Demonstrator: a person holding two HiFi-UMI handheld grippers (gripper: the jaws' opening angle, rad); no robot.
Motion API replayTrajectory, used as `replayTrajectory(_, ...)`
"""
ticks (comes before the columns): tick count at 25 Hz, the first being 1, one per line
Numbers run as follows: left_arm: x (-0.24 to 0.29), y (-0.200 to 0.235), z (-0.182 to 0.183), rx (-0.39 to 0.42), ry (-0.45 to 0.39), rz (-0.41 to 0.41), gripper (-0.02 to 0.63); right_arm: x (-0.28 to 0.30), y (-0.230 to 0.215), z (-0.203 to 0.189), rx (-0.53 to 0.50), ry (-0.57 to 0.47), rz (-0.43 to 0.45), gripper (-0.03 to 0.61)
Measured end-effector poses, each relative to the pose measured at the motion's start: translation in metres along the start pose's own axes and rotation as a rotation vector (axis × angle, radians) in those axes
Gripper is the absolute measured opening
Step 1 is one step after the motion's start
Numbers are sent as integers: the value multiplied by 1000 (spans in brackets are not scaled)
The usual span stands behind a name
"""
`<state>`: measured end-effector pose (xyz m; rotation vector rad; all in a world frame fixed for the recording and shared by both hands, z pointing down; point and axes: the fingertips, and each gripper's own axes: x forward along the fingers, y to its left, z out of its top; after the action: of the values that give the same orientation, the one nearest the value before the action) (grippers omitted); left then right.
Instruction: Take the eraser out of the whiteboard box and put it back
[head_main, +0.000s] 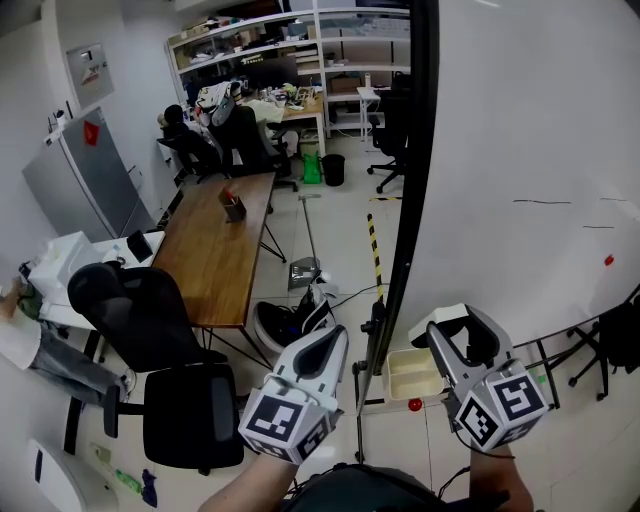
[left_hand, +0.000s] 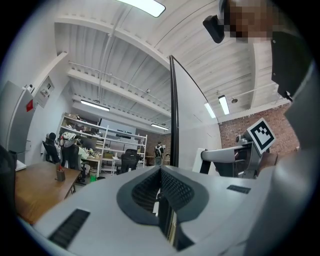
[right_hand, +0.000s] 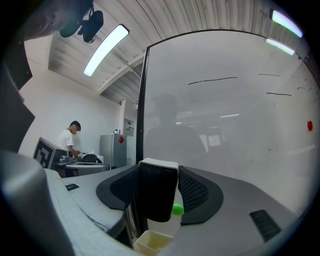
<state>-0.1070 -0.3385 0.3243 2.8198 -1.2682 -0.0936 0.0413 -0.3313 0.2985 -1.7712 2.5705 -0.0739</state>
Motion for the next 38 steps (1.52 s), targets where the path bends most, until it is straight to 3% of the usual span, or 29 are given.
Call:
replayTrajectory(11, 11, 5, -36, -30, 64, 0, 26, 6, 8, -44, -2, 67, 25, 264)
replayTrajectory(26, 11, 2, -97, -75, 154, 21, 26, 8, -15, -122, -22, 133, -74, 264)
replayTrajectory(38, 13, 8, -151, -64, 191, 70, 28, 19, -16, -183, 0, 309, -74, 264)
